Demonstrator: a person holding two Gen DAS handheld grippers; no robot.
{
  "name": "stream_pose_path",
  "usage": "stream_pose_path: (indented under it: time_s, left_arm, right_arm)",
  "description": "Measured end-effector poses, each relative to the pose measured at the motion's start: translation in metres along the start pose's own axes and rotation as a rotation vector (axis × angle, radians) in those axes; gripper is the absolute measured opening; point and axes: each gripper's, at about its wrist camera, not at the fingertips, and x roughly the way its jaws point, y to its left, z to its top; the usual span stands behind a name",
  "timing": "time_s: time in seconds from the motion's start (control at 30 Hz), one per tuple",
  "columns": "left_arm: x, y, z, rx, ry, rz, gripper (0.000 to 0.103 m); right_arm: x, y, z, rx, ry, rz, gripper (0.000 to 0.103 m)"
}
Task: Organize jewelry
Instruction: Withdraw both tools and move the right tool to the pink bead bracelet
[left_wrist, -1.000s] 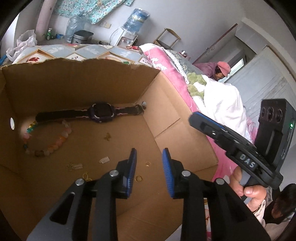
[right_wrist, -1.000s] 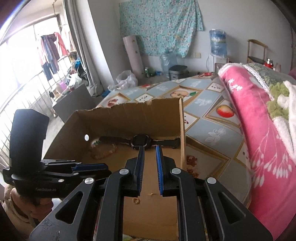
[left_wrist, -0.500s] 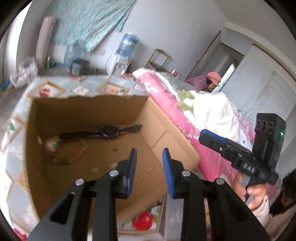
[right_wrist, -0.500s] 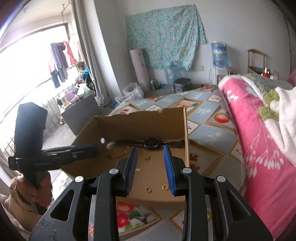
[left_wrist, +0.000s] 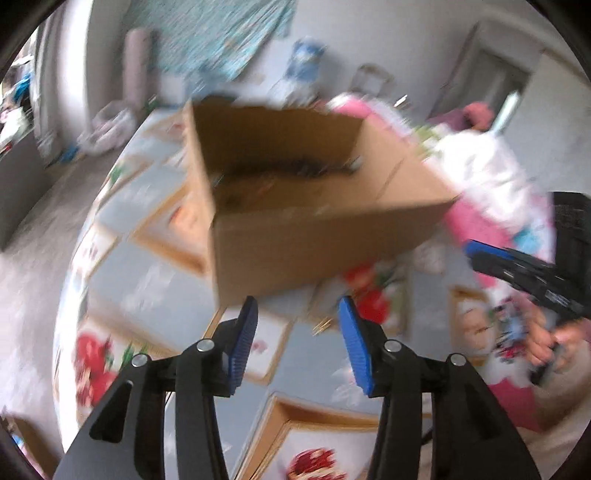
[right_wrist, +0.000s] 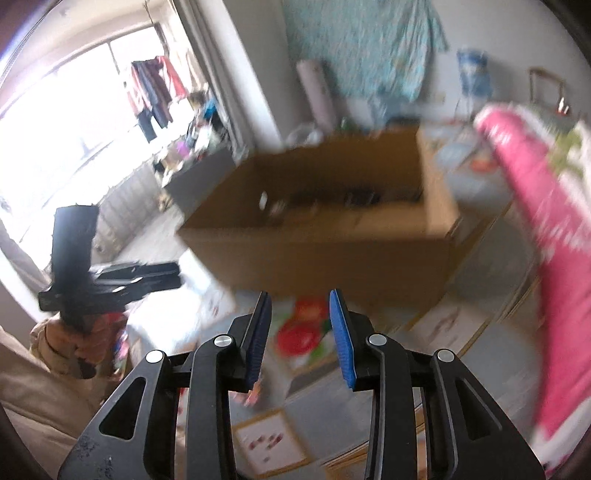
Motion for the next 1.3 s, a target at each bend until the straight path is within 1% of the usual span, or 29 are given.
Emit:
stream_pose_path:
  time_s: [0.03, 0.07, 0.1, 0.13, 0.17, 0.23, 0.27, 0.33, 0.4, 0.5, 0.7, 0.97, 1.2, 1.3]
  left_arm:
    - [0.006, 0.000, -0.002, -0.001, 0.022, 0.034, 0.046]
    - [0.015, 0.000, -0.004, -0.003, 0.053, 0.087, 0.049]
    - [0.020, 0.001, -0.007, -0.011, 0.072, 0.111, 0.056]
    - [0.026, 0.002, -0.009, -0.024, 0.093, 0.127, 0.060]
    - [0.033, 0.004, -0.011, -0.038, 0.125, 0.147, 0.062]
    - [0.041, 0.006, -0.016, -0.041, 0.158, 0.196, 0.063]
    - [0.044, 0.007, -0.019, -0.039, 0.168, 0.217, 0.065]
    - [0.050, 0.005, -0.021, -0.043, 0.177, 0.236, 0.068]
    - [0.052, 0.005, -0.023, -0.053, 0.177, 0.248, 0.071]
    - [0.054, 0.001, -0.024, -0.045, 0.179, 0.264, 0.073]
    - [0.055, -0.007, -0.030, -0.030, 0.185, 0.281, 0.074]
    - [0.055, -0.006, -0.029, -0.032, 0.191, 0.287, 0.074]
    - [0.056, -0.008, -0.030, -0.022, 0.191, 0.291, 0.075]
    - [0.057, -0.008, -0.030, -0.023, 0.190, 0.290, 0.075]
  right_arm:
    - [0.008, 0.005, -0.005, -0.006, 0.028, 0.000, 0.032]
    - [0.017, 0.010, -0.010, -0.015, 0.056, -0.007, 0.032]
    - [0.028, 0.016, -0.016, -0.023, 0.089, -0.013, 0.032]
    - [0.035, 0.019, -0.019, -0.024, 0.112, -0.007, 0.032]
    - [0.043, 0.023, -0.023, -0.021, 0.137, 0.002, 0.032]
    - [0.053, 0.030, -0.029, -0.030, 0.170, 0.009, 0.032]
    - [0.056, 0.035, -0.032, -0.041, 0.182, 0.006, 0.032]
    - [0.062, 0.044, -0.036, -0.074, 0.202, -0.011, 0.032]
    - [0.067, 0.052, -0.038, -0.115, 0.217, -0.038, 0.032]
    - [0.071, 0.059, -0.042, -0.153, 0.228, -0.069, 0.032]
    - [0.081, 0.064, -0.042, -0.167, 0.251, -0.099, 0.029]
    - [0.090, 0.072, -0.044, -0.207, 0.255, -0.143, 0.020]
    - [0.088, 0.060, -0.045, -0.195, 0.251, -0.156, 0.009]
    - [0.085, 0.054, -0.045, -0.186, 0.248, -0.160, 0.008]
